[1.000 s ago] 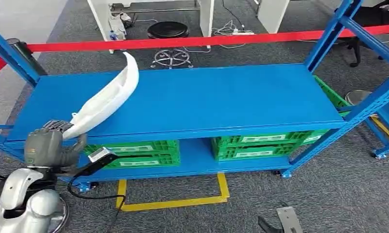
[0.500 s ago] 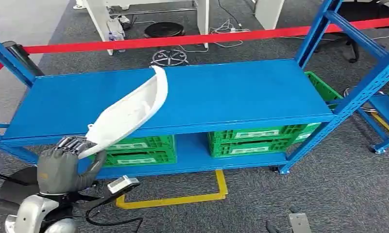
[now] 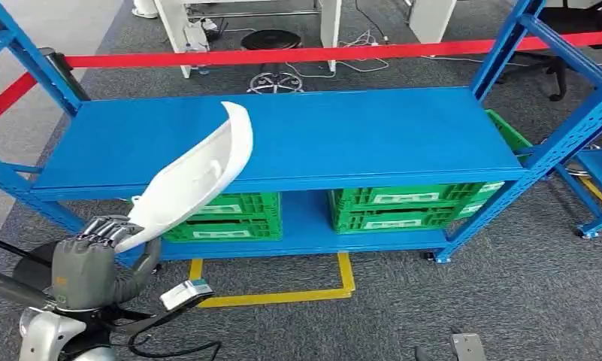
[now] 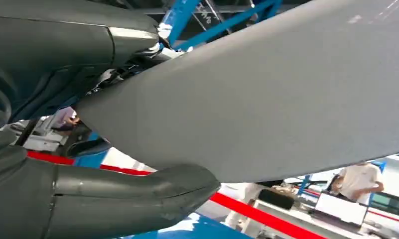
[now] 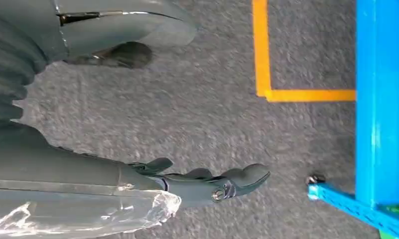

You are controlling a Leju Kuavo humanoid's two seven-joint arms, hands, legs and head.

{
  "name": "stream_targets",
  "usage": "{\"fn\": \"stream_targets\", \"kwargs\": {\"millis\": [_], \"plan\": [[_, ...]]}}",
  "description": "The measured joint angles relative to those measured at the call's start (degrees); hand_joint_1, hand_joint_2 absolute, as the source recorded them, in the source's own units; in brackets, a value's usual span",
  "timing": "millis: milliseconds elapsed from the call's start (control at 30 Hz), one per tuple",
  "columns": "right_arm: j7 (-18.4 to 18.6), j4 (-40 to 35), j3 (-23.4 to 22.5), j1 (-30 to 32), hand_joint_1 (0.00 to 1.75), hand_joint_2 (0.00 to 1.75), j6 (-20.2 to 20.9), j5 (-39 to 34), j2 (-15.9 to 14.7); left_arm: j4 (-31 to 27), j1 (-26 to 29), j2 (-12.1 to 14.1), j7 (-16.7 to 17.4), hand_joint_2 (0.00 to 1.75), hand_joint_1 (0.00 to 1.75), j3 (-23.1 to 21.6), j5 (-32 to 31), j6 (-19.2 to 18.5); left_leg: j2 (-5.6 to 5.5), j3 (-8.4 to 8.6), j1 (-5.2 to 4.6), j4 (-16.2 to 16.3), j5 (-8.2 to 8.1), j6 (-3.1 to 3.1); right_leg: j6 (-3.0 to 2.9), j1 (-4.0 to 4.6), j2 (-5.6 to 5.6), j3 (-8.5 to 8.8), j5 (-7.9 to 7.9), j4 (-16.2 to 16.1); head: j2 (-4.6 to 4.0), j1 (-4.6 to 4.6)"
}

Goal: Take the parts from the cabinet and place them on the table.

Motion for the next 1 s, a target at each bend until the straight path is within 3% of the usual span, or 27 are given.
{"fn": "stream_targets", "kwargs": {"millis": [167,200,233,267,300,333,367,467,500,533,567,633,667,700,733,767,800,833,867,900,967,1000], "plan": [[0.0,0.17,-0.11,-0.02,0.0,1.75,0.0,0.04,-0.06,0.0,-0.02,-0.02,0.0,1.75,1.75,-0.02,0.06,0.0,0.04,0.0,0.25,-0.08,0.23,0.18,-0.01,-0.2,0.09,-0.21,-0.38,0.2,0.0,-0.02],[0.0,0.76,-0.5,0.07,0.0,1.75,0.02,0.26,-0.28,0.0,-0.09,-0.11,-0.02,1.75,1.75,-0.07,0.22,0.07,0.17,-1.4,0.15,-0.04,1.42,1.11,0.28,-0.17,0.98,-2.13,-6.55,4.46,0.0,0.29],[0.0,0.92,-0.52,0.07,0.0,1.75,0.04,0.31,-0.31,0.0,-0.05,-0.15,-0.04,1.75,1.75,-0.07,0.22,0.07,0.16,-1.8,0.14,-0.02,1.79,1.12,0.34,-0.18,1.09,-2.67,-8.42,6.7,0.0,0.35],[0.0,1.42,-0.83,0.02,0.0,1.75,0.04,0.31,-0.59,0.0,0.04,-0.15,-0.04,1.75,1.75,-0.07,0.24,0.07,0.15,-4.39,-0.08,0.09,3.66,1.15,0.67,-0.17,1.25,-4.52,-13.22,17.25,0.0,0.35],[0.0,2.03,-1.0,-0.12,0.0,1.75,0.07,1.05,-0.96,0.0,0.16,-0.15,-0.09,1.75,1.75,-0.07,0.74,0.15,0.03,-7.15,-0.02,0.36,5.65,0.56,0.5,-0.21,1.27,3.76,-7.03,8.32,0.0,0.35],[0.0,2.16,-1.07,-0.29,0.0,1.75,0.09,1.29,-1.03,0.0,0.17,-0.15,-0.13,1.75,1.75,-0.07,0.98,0.15,0.0,-7.54,-0.03,0.67,6.04,0.28,0.37,-0.26,1.54,7.73,-7.19,2.87,0.0,0.31],[0.0,2.29,-1.16,-0.47,0.0,1.75,0.13,1.51,-1.03,-0.04,0.15,-0.15,-0.13,1.75,1.75,-0.04,1.11,0.17,-0.02,-8.07,-0.33,1.01,6.32,-0.08,0.3,-0.09,1.89,11.39,-8.84,-2.24,0.0,0.44],[-0.02,3.04,-1.7,-0.54,0.0,1.75,0.26,2.23,-1.03,-0.07,0.14,-0.17,-0.24,1.75,1.75,-0.13,1.44,0.24,0.04,-8.18,-0.09,0.9,7.8,-0.88,-0.58,0.31,1.91,10.52,-8.86,-2.73,0.0,0.31],[-0.02,3.26,-1.88,-0.43,0.0,1.75,0.31,2.43,-1.03,-0.07,0.17,-0.15,-0.24,1.75,1.75,-0.13,1.51,0.24,-0.08,-8.36,-0.07,0.93,8.02,-1.2,-1.28,0.13,1.65,10.24,-8.33,-2.99,0.0,0.33],[0.0,3.47,-2.01,-0.56,0.0,1.75,0.35,2.62,-1.03,-0.07,0.18,-0.15,-0.24,1.75,1.75,-0.11,1.57,0.28,-0.05,-8.75,0.12,1.63,6.27,-1.53,-1.93,0.0,1.26,9.77,-7.8,-3.02,0.0,0.26],[0.0,3.65,-2.27,-0.59,0.0,1.75,0.33,2.93,-1.09,-0.07,0.17,-0.15,-0.26,1.75,1.75,-0.13,1.73,0.33,0.01,-9.55,0.22,4.17,2.5,-1.9,-2.62,0.04,1.17,9.15,-7.23,-3.01,0.0,0.02],[0.02,3.85,-2.73,-0.59,0.0,1.75,0.31,3.56,-1.22,-0.04,0.17,-0.15,-0.31,1.75,1.75,-0.13,2.21,0.35,0.01,-11.7,0.55,13.02,-4.26,-2.43,-2.81,0.21,0.86,8.03,-6.04,-2.93,0.0,-0.02],[0.02,4.08,-3.03,-0.57,0.0,1.75,0.31,3.76,-1.29,-0.02,0.17,-0.15,-0.31,1.75,1.75,-0.11,2.23,0.35,0.02,-12.31,0.66,16.78,-5.75,-2.56,-2.8,0.35,0.74,7.47,-5.42,-2.85,0.0,-0.04],[0.02,4.22,-3.3,-0.53,0.0,1.75,0.31,3.91,-1.38,0.02,0.17,-0.13,-0.31,1.75,1.75,-0.11,2.25,0.35,0.03,-12.18,0.73,18.7,-5.43,-2.63,-2.75,0.42,0.61,6.59,-4.79,-2.7,0.0,0.0],[0.02,4.37,-3.41,-0.48,0.0,1.75,0.33,4.07,-1.42,0.02,0.17,-0.11,-0.33,1.75,1.75,-0.11,2.29,0.35,0.03,-10.97,0.76,18.31,-3.71,-2.57,-2.71,0.49,0.52,5.63,-4.27,-2.52,0.0,-0.04],[0.02,4.52,-3.56,-0.48,0.0,1.75,0.33,4.11,-1.42,0.02,0.17,-0.11,-0.33,1.75,1.75,-0.11,2.38,0.35,0.03,-8.7,0.76,15.57,-1.67,-2.37,-2.61,0.54,0.48,4.7,-3.79,-2.28,0.0,0.0],[0.02,4.65,-3.76,-0.49,0.0,1.75,0.33,4.24,-1.44,0.02,0.16,-0.11,-0.35,1.75,1.75,-0.11,2.4,0.33,0.03,-5.42,0.75,10.88,0.09,-2.1,-2.5,0.56,0.49,3.96,-3.36,-2.1,0.0,-0.02],[0.02,4.68,-3.87,-0.48,0.0,1.75,0.33,4.28,-1.44,0.02,0.14,-0.13,-0.33,1.75,1.75,-0.11,2.47,0.33,0.03,-1.75,0.72,5.48,0.81,-1.76,-2.33,0.57,0.52,3.5,-2.98,-1.9,0.0,-0.04],[0.02,4.72,-3.91,-0.45,0.0,1.75,0.33,4.31,-1.44,0.02,0.09,-0.13,-0.35,1.75,1.75,-0.13,2.6,0.35,0.03,0.84,0.5,1.33,-0.11,-1.5,-1.98,0.9,0.53,3.02,-2.7,-1.73,0.0,-0.06],[0.02,4.79,-3.98,-0.44,0.0,1.75,0.33,4.44,-1.44,0.02,0.07,-0.17,-0.37,1.75,1.75,-0.11,2.64,0.35,-0.01,1.59,0.42,-0.52,-0.51,-1.21,-1.62,0.85,0.52,2.78,-2.15,-1.62,0.0,0.13],[0.02,4.98,-4.22,-0.44,0.0,1.75,0.33,4.44,-1.44,0.02,0.12,-0.15,-0.37,1.75,1.75,-0.09,2.75,0.35,-0.03,0.94,0.04,-0.48,-0.21,-0.83,-0.75,0.51,0.46,2.2,-1.17,-1.78,0.0,0.0],[0.02,5.11,-4.28,-0.35,0.0,1.75,0.33,4.44,-1.44,0.02,0.11,-0.15,-0.37,1.75,1.75,-0.11,2.75,0.35,0.02,0.45,0.04,-1.0,0.31,-0.33,-0.3,0.56,0.46,1.96,-0.71,-1.8,0.0,0.02]]}}
